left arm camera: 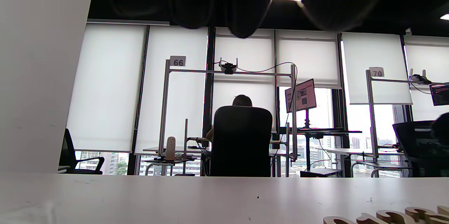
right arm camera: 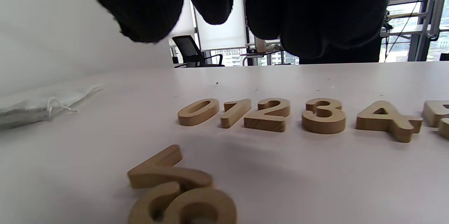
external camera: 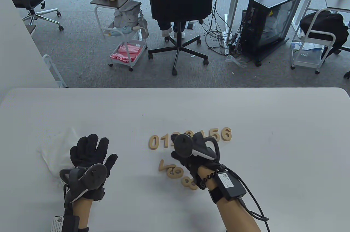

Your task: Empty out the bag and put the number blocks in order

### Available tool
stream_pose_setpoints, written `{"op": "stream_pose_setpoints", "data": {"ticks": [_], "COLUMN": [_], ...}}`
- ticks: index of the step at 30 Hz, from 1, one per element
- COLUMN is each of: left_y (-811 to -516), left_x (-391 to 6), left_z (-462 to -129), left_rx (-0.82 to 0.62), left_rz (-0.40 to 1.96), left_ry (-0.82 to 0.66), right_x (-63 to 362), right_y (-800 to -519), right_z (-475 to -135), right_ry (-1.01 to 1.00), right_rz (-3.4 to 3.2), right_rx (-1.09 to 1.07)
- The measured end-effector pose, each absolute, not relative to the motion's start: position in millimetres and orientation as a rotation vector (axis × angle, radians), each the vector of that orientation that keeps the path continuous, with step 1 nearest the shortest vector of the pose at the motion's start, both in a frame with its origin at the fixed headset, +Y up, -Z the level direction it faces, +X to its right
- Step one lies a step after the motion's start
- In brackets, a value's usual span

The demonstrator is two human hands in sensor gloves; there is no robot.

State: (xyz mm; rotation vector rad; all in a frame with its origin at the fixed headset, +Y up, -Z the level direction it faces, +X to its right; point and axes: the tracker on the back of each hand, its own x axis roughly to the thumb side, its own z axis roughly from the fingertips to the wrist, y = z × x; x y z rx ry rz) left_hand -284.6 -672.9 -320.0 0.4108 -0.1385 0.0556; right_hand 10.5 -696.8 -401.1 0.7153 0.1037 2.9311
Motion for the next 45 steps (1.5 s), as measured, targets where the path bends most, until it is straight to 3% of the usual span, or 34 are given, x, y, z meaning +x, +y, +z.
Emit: {"op": "stream_pose_setpoints", "data": {"ticks": [7, 16, 25, 35, 41, 45], "left_y": [-673, -673, -672, -671, -671, -671], "left_x": [-285, -286, -285, -286, -285, -285], "left_z": [-319, -319, -318, -317, -317, -317], "left_rx": [0.416, 0.422, 0.428, 0.427, 0.421, 0.424], "left_rz": [0.065, 0.07, 0.067, 0.069, 0.069, 0.07], "left_ry": [-0.137, -0.141, -0.147, -0.141, -0.141, -0.142], "right_x": [-48, -70, -75, -66, -29, 19], "right_y": [-734, -764, -764, -761, -730, -712], "right_z": [-391, -402, -402, -409, -413, -411], "right_ry": [0.299, 0.444, 0.264, 0.223, 0.18, 0.222], "right_rz": [3.073, 3.167, 3.222, 3.147, 2.734, 2.29], "right_rx": [0.844, 0.8, 0.896, 0.856, 0.656, 0.482]}}
